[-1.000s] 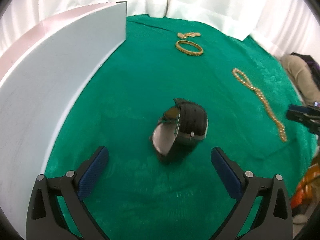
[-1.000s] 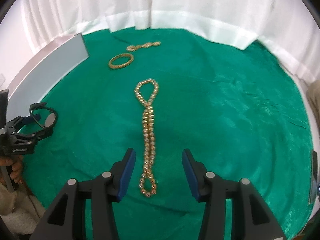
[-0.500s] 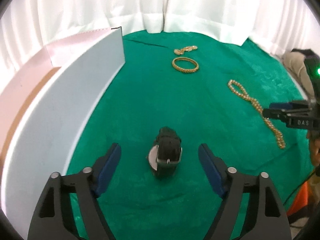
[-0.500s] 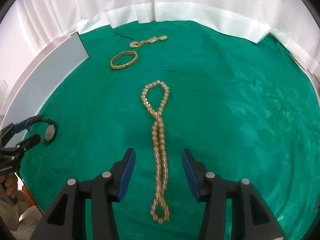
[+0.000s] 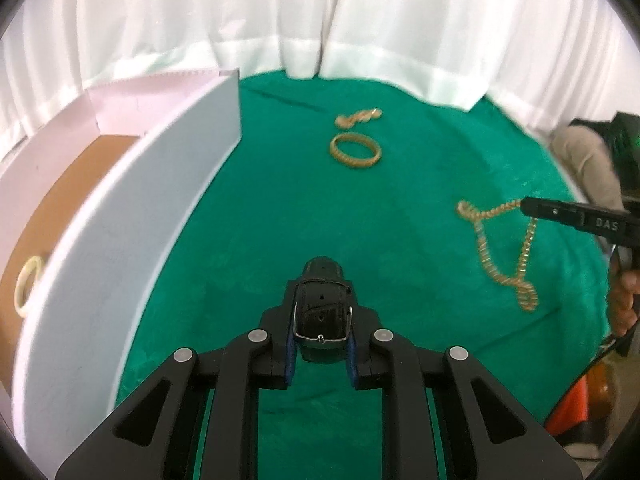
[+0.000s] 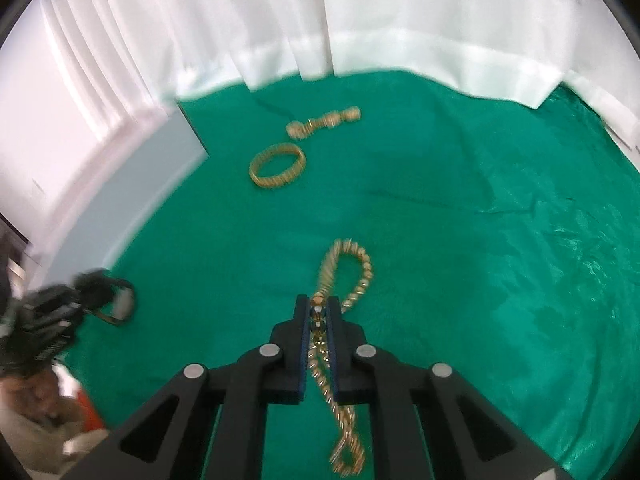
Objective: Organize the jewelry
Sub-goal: 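Carry the watch and necklace into the white box while opening both tools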
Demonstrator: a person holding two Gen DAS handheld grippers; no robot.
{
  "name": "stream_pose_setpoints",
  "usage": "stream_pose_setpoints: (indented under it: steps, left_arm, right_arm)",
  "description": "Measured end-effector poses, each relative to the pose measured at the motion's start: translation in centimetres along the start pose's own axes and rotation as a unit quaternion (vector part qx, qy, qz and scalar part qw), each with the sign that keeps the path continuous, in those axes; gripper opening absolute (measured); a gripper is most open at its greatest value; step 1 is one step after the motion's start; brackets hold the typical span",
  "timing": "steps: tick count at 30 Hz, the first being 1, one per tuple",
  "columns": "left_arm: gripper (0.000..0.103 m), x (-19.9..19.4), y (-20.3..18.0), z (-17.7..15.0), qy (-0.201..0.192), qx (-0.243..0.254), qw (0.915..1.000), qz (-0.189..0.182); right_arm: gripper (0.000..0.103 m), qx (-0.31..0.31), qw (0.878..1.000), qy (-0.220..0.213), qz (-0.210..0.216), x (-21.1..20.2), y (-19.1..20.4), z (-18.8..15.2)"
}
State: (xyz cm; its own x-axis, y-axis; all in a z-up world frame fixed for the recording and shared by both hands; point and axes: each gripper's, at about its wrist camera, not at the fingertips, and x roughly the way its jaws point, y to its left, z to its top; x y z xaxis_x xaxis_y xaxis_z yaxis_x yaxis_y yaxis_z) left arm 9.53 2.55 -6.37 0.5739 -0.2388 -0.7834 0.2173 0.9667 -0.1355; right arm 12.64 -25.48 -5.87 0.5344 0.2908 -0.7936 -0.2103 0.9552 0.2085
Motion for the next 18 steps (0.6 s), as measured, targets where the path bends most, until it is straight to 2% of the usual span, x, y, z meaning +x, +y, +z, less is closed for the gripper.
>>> stream_pose_setpoints:
  steps: [9,18]
  left_arm:
    - [0.018,-6.6,-0.7,1.8,-0.040,0.001,0.9989,-0.022]
    - [0.018,-12.7,0.3,3.1,-0.057,0.000,0.9977,-0.036]
  right_arm:
    - [0.008,-0.004,0.994,-0.104,0.045,-9.4,2.1,1.7]
    - [0.008,-0.055,0.987,-0.135,0.067,-13.8,5.9,5.6]
